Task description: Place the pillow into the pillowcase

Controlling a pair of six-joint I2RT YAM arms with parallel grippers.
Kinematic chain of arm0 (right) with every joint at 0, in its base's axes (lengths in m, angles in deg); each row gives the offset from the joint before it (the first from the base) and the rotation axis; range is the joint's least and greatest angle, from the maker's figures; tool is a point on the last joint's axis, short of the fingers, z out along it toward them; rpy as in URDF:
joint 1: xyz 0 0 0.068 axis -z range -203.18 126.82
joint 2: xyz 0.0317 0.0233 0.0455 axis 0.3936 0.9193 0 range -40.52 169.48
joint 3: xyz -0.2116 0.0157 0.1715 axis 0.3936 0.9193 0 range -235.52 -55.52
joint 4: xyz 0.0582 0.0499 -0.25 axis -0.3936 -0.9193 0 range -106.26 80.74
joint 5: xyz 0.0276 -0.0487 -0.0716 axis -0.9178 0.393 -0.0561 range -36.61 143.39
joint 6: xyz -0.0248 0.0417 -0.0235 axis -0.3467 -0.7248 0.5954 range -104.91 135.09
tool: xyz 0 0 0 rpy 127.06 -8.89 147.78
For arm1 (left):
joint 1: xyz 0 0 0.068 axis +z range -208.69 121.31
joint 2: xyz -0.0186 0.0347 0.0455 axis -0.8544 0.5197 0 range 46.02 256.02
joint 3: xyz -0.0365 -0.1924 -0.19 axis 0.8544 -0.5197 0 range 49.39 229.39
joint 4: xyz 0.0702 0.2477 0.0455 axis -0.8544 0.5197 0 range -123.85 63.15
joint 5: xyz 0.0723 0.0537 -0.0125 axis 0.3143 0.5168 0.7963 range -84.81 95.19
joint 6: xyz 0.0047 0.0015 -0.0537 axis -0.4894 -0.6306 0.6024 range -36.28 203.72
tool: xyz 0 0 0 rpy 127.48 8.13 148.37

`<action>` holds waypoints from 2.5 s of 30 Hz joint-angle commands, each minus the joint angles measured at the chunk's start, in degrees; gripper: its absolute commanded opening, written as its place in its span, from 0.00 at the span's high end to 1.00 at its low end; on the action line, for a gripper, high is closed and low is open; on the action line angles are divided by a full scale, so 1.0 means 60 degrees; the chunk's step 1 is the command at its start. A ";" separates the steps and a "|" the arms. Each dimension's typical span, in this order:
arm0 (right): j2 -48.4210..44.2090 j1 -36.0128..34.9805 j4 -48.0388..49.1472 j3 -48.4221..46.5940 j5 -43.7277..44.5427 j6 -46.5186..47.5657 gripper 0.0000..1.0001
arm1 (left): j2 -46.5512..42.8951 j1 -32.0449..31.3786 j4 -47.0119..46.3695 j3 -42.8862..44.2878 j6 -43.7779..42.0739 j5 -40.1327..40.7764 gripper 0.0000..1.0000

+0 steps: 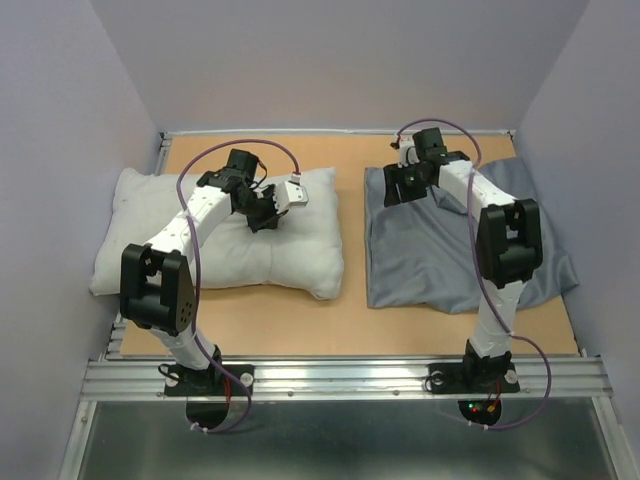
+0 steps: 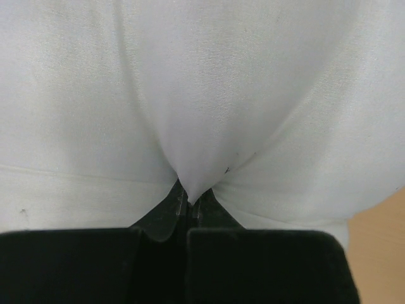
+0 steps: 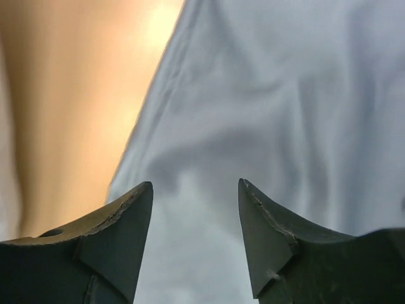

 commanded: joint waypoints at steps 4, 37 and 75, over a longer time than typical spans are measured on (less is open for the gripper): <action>-0.2277 -0.1186 0.0121 0.1930 0.1166 -0.1173 0.53 | -0.0084 -0.0023 0.0453 -0.0144 0.0344 -0.0328 1.00; -0.2593 -0.1744 -0.0405 0.2808 0.1987 -0.1295 0.99 | -0.0303 -0.0023 0.0483 -0.0525 -0.0006 -0.0123 1.00; -0.8136 0.0351 -0.1665 0.5051 -0.2231 0.1108 0.99 | 0.1848 -0.4096 0.3982 0.4568 -0.2218 -0.1573 1.00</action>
